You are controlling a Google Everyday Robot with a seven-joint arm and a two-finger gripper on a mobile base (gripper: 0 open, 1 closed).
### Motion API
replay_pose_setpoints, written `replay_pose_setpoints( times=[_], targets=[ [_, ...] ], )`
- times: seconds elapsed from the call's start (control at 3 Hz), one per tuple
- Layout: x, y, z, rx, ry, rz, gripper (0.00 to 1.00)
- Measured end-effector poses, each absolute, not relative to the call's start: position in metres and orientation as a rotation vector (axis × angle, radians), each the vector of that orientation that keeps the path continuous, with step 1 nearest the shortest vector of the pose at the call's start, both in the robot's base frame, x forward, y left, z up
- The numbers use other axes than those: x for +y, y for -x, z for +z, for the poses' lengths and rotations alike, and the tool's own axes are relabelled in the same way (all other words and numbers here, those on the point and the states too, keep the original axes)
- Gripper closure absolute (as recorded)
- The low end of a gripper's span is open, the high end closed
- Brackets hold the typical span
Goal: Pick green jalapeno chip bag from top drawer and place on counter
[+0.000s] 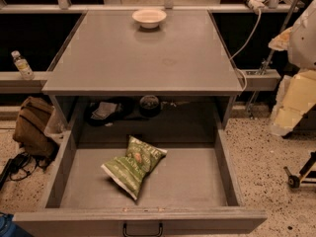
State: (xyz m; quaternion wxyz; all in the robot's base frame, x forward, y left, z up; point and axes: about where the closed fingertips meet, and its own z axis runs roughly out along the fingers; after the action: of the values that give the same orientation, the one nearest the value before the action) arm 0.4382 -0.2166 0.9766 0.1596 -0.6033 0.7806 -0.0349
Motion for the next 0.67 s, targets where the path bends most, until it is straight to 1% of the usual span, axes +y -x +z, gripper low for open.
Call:
replay_pose_setpoints(
  times=[0.33, 0.67],
  targets=[
    [-0.217, -0.438, 0.977, 2.231, 1.724, -0.1, 0.0],
    [-0.207, -0.445, 0.95, 2.22, 1.716, -0.006, 0.0]
  ],
)
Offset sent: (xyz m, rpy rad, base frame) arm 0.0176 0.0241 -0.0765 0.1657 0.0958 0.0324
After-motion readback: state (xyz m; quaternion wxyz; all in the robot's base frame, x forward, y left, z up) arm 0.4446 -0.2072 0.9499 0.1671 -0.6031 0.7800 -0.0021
